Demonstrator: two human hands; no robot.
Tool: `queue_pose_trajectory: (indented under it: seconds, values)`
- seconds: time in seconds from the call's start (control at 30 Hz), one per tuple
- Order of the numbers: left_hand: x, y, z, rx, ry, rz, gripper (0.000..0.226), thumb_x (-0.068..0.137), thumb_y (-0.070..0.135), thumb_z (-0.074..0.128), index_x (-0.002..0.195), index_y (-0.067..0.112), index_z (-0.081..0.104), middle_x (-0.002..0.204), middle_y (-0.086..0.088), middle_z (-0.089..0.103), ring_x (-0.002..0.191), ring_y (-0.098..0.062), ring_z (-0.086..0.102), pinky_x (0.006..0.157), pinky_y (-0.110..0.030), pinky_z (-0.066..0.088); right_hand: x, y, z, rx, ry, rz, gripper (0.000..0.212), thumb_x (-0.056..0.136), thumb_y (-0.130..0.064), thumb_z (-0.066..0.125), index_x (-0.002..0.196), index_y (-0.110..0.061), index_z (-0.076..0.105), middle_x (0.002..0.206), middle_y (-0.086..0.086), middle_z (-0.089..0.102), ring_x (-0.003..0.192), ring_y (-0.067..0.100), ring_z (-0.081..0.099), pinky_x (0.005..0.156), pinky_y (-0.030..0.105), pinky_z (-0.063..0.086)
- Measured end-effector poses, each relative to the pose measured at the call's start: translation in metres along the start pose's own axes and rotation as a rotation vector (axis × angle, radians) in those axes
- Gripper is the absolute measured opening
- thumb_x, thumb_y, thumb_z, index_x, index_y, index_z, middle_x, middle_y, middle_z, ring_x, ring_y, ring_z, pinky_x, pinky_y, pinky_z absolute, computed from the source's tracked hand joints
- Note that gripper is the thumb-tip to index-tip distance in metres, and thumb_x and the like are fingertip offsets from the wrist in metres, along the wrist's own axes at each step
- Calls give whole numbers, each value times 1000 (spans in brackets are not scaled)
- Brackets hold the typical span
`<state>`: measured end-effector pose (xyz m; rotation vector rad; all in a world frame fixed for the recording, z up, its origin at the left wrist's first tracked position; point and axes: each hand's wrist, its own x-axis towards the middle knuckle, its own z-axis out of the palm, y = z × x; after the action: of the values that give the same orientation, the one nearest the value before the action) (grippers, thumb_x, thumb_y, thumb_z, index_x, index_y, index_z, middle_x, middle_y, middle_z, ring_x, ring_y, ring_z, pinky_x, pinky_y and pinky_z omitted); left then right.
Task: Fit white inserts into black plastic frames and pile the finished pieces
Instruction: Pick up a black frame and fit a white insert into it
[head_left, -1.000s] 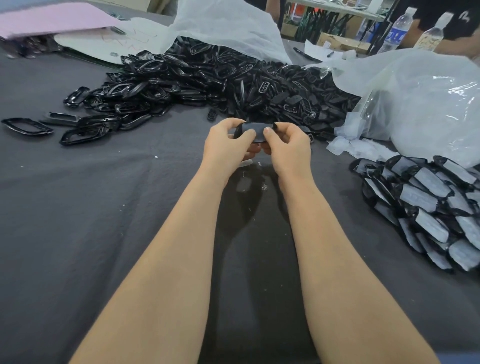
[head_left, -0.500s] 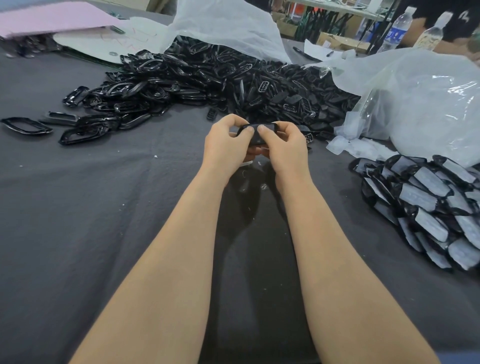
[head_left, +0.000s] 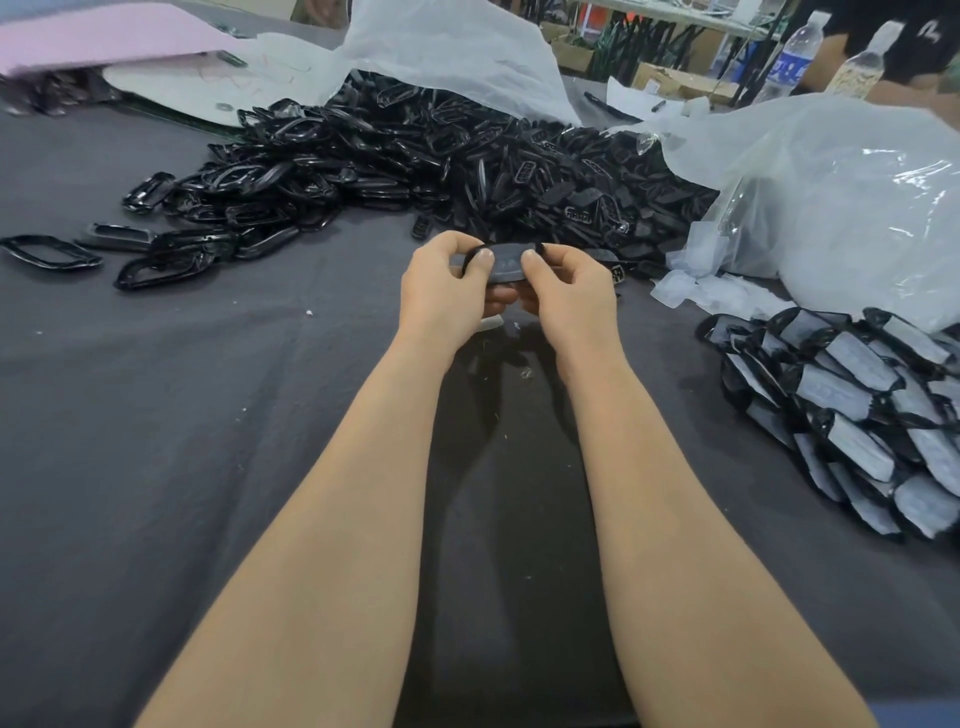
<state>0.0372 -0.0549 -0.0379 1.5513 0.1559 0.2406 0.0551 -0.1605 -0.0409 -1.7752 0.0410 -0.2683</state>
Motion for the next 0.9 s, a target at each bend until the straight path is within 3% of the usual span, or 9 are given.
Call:
queue_pose_trajectory:
  seconds: [0.17,0.33,0.57,0.9]
  values:
    - [0,-2,2,0,21,27,5,98,16,55,101,18,57,83,-2,69,63,-6,70,54,-21,56,0,0,2,-116,35,-58,2,94,-16,57,96,-18,57,95,8,67,93,26,66,89,45,53]
    - [2,-3,4,65,-55,47,24,95,12,59,119,17,54,91,0,70,74,-6,71,67,-25,60,1,0,1,-107,93,-32,5,94,-18,57,94,-21,53,94,6,64,95,26,64,90,45,52]
    - [5,-4,1,45,-7,26,23,95,6,56,113,20,56,99,-4,69,80,-9,69,56,-15,54,-2,-1,2,-89,-40,-45,16,90,-9,61,102,-18,54,98,7,69,93,21,67,90,41,53]
    - [3,-2,2,61,-33,-4,27,99,6,47,122,17,53,104,-8,69,85,-16,72,66,-21,57,-4,-6,1,-136,-7,-20,27,94,-9,49,119,-5,59,104,11,69,97,26,67,93,45,52]
